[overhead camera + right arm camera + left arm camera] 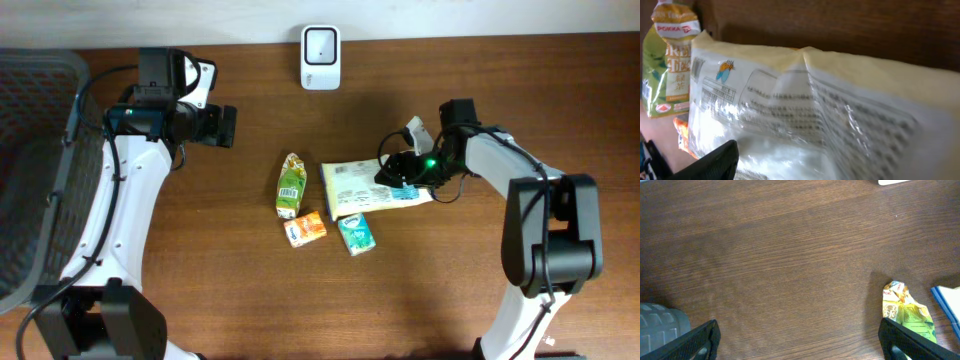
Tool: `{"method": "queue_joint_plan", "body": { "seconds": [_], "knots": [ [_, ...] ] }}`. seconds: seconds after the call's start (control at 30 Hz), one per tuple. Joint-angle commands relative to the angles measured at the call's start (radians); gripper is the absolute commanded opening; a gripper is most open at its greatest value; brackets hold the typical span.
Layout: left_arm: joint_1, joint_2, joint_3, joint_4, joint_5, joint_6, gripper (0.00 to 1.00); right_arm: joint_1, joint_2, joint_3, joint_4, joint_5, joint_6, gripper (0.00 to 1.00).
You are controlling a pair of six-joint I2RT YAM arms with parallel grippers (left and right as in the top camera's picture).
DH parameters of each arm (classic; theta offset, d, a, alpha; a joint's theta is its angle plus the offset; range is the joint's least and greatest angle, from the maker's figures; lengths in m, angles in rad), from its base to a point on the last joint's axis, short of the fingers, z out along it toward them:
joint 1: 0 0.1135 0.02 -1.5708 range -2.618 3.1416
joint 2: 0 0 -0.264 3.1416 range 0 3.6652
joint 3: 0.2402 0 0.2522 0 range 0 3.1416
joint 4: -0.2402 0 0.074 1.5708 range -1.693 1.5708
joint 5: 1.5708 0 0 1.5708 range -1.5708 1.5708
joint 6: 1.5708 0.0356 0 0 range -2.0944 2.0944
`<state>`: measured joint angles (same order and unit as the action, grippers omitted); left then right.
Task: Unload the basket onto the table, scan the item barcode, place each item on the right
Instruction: 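Grasp the white snack bag with the right gripper, then lift the white bag and hold it over the barcode scanner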
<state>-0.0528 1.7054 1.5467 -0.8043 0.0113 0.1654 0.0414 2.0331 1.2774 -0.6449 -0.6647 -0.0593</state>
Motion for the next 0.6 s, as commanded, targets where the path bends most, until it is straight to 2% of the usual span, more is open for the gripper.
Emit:
{"method": "queue_joint_plan", "body": {
  "seconds": [0.0, 0.1, 0.13, 0.2, 0.27, 0.33, 0.37, 0.5, 0.57],
  "knots": [
    [0.002, -0.017, 0.012, 0.0, 0.0, 0.016, 0.99, -0.005, 0.057, -0.016, -0.005, 0.048, -0.008, 0.47],
    [0.002, -0.017, 0.012, 0.0, 0.0, 0.016, 0.99, -0.003, 0.057, -0.016, -0.005, 0.048, -0.008, 0.12],
    [0.002, -0.017, 0.012, 0.0, 0.0, 0.016, 0.99, -0.003, 0.057, -0.016, -0.005, 0.047, -0.008, 0.06],
    [0.002, -0.017, 0.012, 0.0, 0.0, 0.016, 0.99, -0.007, 0.051, -0.011, -0.041, 0.007, -0.008, 0.05],
    [0.002, -0.017, 0.012, 0.0, 0.0, 0.016, 0.99, -0.047, 0.038, 0.05, -0.142, -0.143, -0.021, 0.04],
    [0.002, -0.017, 0.012, 0.0, 0.0, 0.016, 0.99, -0.105, -0.011, 0.104, -0.227, -0.328, -0.157, 0.04],
    [0.002, -0.017, 0.012, 0.0, 0.0, 0.016, 0.99, -0.14, -0.062, 0.127, -0.266, -0.357, -0.178, 0.04],
    [0.002, -0.017, 0.012, 0.0, 0.0, 0.016, 0.99, -0.186, -0.261, 0.155, -0.433, -0.488, -0.436, 0.04],
    [0.001, -0.017, 0.012, 0.0, 0.0, 0.016, 0.99, -0.186, -0.341, 0.155, -0.438, -0.512, -0.443, 0.04]
  ]
}}
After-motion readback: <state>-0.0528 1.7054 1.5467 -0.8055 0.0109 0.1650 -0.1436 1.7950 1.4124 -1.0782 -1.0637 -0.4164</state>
